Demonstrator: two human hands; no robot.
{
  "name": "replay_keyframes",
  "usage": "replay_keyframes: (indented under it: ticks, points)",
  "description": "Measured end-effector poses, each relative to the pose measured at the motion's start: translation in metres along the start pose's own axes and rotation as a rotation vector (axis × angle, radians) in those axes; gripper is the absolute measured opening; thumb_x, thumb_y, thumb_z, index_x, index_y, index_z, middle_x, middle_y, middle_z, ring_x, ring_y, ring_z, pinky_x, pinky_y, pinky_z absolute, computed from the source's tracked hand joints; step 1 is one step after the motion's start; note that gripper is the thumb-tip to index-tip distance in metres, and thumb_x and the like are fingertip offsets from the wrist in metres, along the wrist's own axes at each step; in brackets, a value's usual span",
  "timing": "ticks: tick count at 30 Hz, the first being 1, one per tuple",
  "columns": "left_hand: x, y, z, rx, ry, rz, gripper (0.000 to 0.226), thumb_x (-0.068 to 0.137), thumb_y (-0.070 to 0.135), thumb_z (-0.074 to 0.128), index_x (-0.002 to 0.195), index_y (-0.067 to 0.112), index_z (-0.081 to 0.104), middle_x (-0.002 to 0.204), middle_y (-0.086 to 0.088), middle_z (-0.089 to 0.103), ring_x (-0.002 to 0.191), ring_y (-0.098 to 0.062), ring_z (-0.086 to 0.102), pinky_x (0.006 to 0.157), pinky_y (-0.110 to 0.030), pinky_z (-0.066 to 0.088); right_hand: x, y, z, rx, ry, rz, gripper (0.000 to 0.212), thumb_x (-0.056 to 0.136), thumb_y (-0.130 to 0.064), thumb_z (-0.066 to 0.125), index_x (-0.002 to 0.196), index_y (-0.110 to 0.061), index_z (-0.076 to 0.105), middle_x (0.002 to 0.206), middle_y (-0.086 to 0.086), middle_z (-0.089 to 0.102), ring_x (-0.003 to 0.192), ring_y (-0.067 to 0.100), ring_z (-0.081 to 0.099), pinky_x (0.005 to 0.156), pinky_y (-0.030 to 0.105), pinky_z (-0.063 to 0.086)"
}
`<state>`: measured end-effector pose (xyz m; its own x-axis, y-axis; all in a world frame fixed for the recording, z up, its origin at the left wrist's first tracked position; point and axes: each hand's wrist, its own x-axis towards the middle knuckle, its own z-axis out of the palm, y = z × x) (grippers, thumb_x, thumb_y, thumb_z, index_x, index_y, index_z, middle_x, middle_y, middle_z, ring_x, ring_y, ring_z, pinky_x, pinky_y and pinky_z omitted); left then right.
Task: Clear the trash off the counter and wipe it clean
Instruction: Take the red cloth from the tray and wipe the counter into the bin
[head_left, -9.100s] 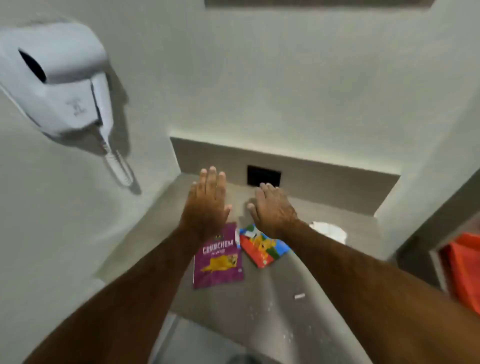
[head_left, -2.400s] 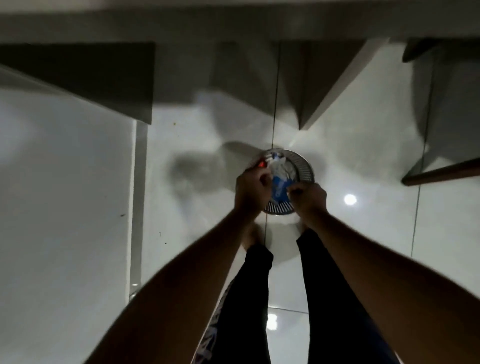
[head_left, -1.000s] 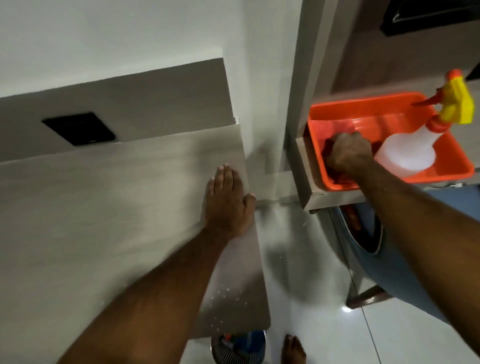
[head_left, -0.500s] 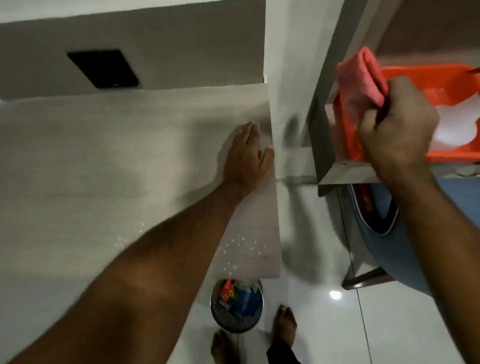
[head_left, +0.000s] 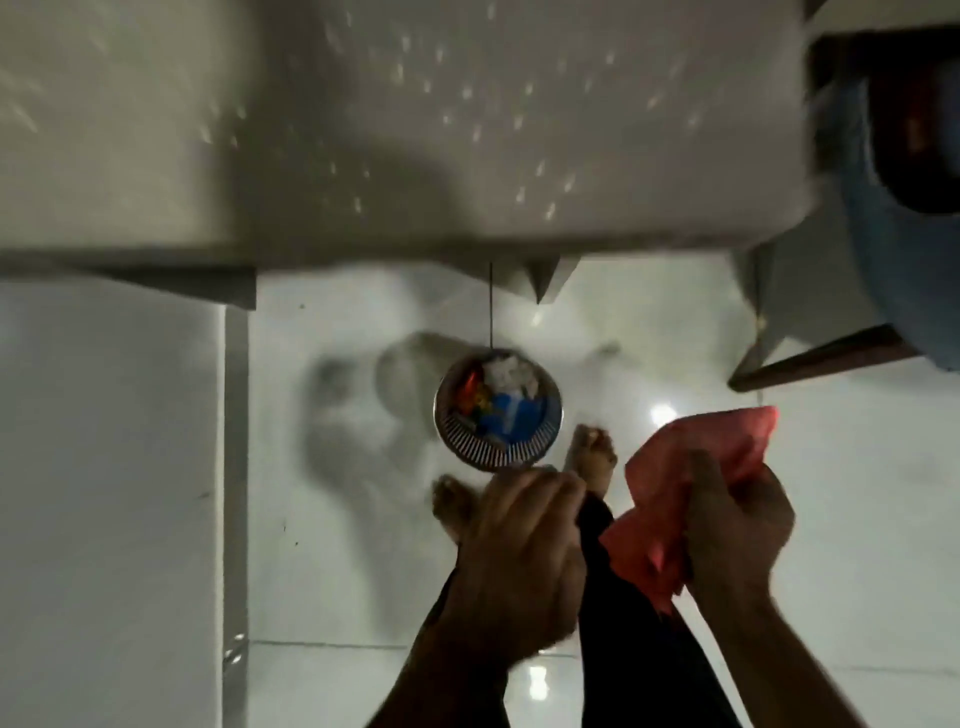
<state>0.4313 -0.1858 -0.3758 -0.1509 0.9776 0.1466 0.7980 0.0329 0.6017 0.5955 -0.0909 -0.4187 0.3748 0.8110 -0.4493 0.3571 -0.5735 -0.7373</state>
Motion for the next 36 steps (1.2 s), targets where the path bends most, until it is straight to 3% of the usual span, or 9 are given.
replay_keyframes:
  ticks: [5,8,11,14,18,23,27,31,36]
  points:
    - [-0.03,-0.103,0.074,0.032,-0.14,-0.747,0.057,0.088,0.024,0.063,0.135,-0.005,0.049,0.126,-0.021,0.061,0.12,-0.036,0.054,0.103,-0.042,0.045,0.019,0.066,0.073,-0.259,-0.171,-0.001,0.015,0.088,-0.023,0.07,0.093,-0.017,0.058,0.076,-0.01,0.062,0.061,0.001,0.059,0.044,0.004,0.038]
    - [-0.027,-0.165,0.112,-0.032,-0.237,-1.232,0.079,0.087,0.043,0.067,0.14,-0.007,0.038,0.138,-0.026,0.053,0.129,-0.043,0.048,0.106,-0.047,0.043,0.036,0.087,0.124,-0.442,-0.237,0.0,0.015,0.093,-0.021,0.062,0.101,-0.012,0.053,0.079,-0.005,0.055,0.067,0.016,0.05,0.043,0.008,0.029]
    - [-0.021,-0.202,0.135,-0.371,-0.27,-1.606,0.059,0.086,0.044,0.068,0.119,-0.002,0.055,0.127,-0.026,0.063,0.106,-0.038,0.066,0.085,-0.041,0.056,0.048,0.102,0.157,-0.493,-0.266,0.016,0.025,0.096,-0.031,0.056,0.113,-0.013,0.054,0.089,-0.001,0.057,0.075,0.021,0.053,0.052,0.021,0.035]
    - [-0.011,-0.214,0.137,-0.685,-0.16,-1.643,0.01,0.089,0.01,0.06,0.089,0.001,0.063,0.105,-0.03,0.072,0.071,-0.034,0.073,0.065,-0.042,0.065,0.049,0.103,0.164,-0.54,-0.285,-0.017,0.025,0.095,-0.034,0.055,0.114,-0.018,0.06,0.088,-0.005,0.062,0.072,0.017,0.054,0.05,0.019,0.035]
    - [0.003,-0.199,0.108,-0.64,-0.203,-1.551,0.032,0.092,0.01,0.06,0.119,-0.007,0.061,0.115,-0.027,0.07,0.081,-0.032,0.075,0.062,-0.034,0.064,0.036,0.068,0.143,-0.513,-0.291,-0.06,0.019,0.095,-0.033,0.055,0.108,-0.024,0.066,0.073,-0.015,0.059,0.063,0.012,0.061,0.045,0.016,0.037]
    - [0.018,-0.128,-0.008,-0.523,-0.343,-1.538,0.048,0.087,0.046,0.066,0.117,0.008,0.067,0.111,-0.011,0.075,0.106,-0.029,0.07,0.094,-0.034,0.057,-0.014,-0.016,0.094,-0.44,-0.312,-0.18,0.025,0.087,-0.024,0.059,0.11,-0.028,0.069,0.066,-0.008,0.07,0.056,0.009,0.066,0.047,0.014,0.044]
    - [0.029,-0.054,-0.097,-0.835,-0.007,-1.662,0.017,0.092,0.005,0.058,0.089,-0.011,0.064,0.072,-0.027,0.075,0.073,-0.039,0.076,0.076,-0.054,0.064,-0.069,-0.103,0.042,-0.289,-0.434,-0.187,0.048,0.083,-0.004,0.057,0.123,-0.03,0.06,0.079,-0.006,0.073,0.064,0.01,0.068,0.057,0.019,0.053]
    - [0.049,0.009,-0.167,-0.935,0.054,-1.543,0.024,0.097,0.018,0.056,0.106,-0.004,0.062,0.096,-0.028,0.072,0.068,-0.037,0.075,0.049,-0.038,0.062,-0.116,-0.173,-0.014,-0.117,-0.377,-0.184,0.05,0.081,0.003,0.056,0.126,-0.019,0.059,0.099,0.004,0.072,0.085,0.024,0.068,0.082,0.046,0.059]
    - [0.073,0.051,-0.213,-0.946,0.093,-1.437,0.023,0.096,0.007,0.055,0.113,-0.006,0.062,0.097,-0.03,0.073,0.07,-0.037,0.072,0.042,-0.034,0.059,-0.131,-0.234,-0.072,0.087,-0.108,-0.176,0.022,0.078,-0.006,0.056,0.095,-0.017,0.064,0.077,0.007,0.071,0.07,0.031,0.068,0.073,0.054,0.059]
